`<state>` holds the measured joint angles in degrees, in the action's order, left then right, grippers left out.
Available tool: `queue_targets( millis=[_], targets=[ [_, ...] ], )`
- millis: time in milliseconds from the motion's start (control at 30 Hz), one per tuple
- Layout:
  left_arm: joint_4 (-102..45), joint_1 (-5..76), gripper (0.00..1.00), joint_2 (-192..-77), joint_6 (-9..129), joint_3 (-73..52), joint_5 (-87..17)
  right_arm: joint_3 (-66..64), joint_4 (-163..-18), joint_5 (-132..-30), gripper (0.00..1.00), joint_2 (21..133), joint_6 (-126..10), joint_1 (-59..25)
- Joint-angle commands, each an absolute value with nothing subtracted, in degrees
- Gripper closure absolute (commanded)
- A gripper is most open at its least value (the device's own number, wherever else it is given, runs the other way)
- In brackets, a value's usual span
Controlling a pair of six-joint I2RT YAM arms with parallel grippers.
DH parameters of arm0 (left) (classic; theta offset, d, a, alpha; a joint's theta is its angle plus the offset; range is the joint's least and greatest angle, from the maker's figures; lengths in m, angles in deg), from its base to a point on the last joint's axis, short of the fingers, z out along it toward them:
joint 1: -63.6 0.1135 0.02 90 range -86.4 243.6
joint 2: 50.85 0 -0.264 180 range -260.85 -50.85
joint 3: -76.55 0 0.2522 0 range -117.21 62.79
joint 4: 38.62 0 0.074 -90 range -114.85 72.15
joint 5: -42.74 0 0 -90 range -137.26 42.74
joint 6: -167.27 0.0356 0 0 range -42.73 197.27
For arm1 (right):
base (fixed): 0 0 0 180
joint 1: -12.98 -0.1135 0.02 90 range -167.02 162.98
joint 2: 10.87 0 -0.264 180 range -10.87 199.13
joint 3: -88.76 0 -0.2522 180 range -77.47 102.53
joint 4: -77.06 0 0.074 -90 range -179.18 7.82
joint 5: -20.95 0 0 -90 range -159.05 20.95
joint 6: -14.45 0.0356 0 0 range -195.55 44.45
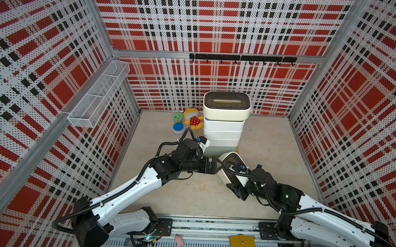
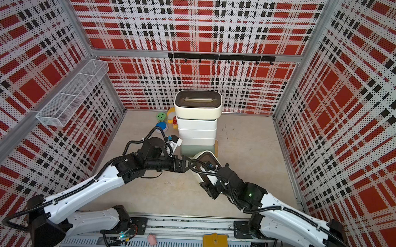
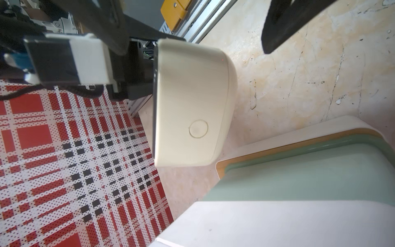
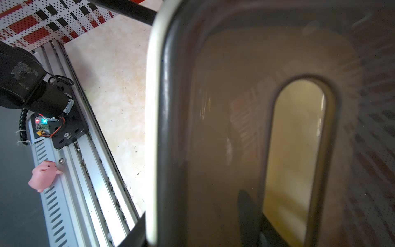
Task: Stack the tissue boxes
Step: Pick up the tissue box from the center of the board.
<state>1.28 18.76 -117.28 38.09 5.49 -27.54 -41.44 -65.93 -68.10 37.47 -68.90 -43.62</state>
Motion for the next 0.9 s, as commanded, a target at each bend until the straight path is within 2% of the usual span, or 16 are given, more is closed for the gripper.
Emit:
queue_targets(
  millis=[0, 667, 867],
  targets=[
    [-0.62, 18.55, 0.01, -119.12, 38.50, 3.30, -25.94, -40.63, -72.65, -69.31, 0.61, 35.36, -70.80, -44.12],
    [-3.27, 20.94, 0.00, -123.63, 35.57, 2.47, -17.39, -40.96, -73.89, -70.19, 0.62, 35.28, -70.74, -44.72],
    [-3.32, 21.11, 0.06, -124.08, 34.72, 2.67, -16.28, -40.94, -73.61, -69.84, 0.62, 34.85, -70.91, -44.89]
  ],
)
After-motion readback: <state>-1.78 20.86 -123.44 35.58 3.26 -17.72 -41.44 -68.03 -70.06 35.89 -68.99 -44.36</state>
